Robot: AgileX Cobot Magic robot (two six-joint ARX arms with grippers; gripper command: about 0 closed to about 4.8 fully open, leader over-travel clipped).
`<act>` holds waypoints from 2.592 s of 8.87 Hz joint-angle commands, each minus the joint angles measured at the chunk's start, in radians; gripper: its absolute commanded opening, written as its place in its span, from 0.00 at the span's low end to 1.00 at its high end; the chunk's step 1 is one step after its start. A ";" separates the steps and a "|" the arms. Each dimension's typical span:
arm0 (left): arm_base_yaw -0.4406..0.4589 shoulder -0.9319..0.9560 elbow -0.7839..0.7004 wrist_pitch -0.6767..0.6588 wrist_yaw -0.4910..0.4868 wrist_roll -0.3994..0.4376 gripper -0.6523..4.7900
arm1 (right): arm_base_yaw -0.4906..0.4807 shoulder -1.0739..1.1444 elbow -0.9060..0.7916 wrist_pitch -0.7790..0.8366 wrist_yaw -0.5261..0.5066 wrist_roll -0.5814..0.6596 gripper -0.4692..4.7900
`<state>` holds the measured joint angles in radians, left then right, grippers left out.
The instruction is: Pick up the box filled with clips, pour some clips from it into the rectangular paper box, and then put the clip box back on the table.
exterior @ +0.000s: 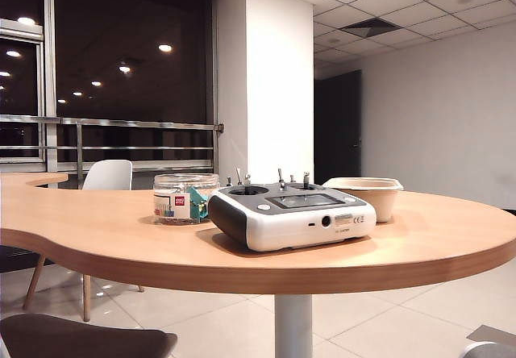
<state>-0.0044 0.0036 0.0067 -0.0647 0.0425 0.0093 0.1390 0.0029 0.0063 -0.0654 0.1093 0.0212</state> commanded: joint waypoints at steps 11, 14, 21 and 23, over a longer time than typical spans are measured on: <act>0.002 1.044 1.011 -0.115 0.038 -0.256 0.11 | 0.001 0.806 0.929 0.017 0.052 0.046 0.09; 0.000 1.347 1.264 -0.219 0.192 -0.252 0.11 | 0.002 1.203 1.194 -0.019 -0.182 0.047 0.09; -0.129 1.961 1.524 -0.247 0.338 -0.201 0.47 | 0.002 1.401 1.233 0.043 -0.224 0.058 0.09; -0.155 1.994 1.524 -0.242 0.336 -0.200 0.58 | 0.002 1.401 1.233 0.039 -0.224 0.058 0.09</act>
<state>-0.1543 2.0010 1.5261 -0.3210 0.3790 -0.1951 0.1402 1.4075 1.2350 -0.0360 -0.1097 0.0780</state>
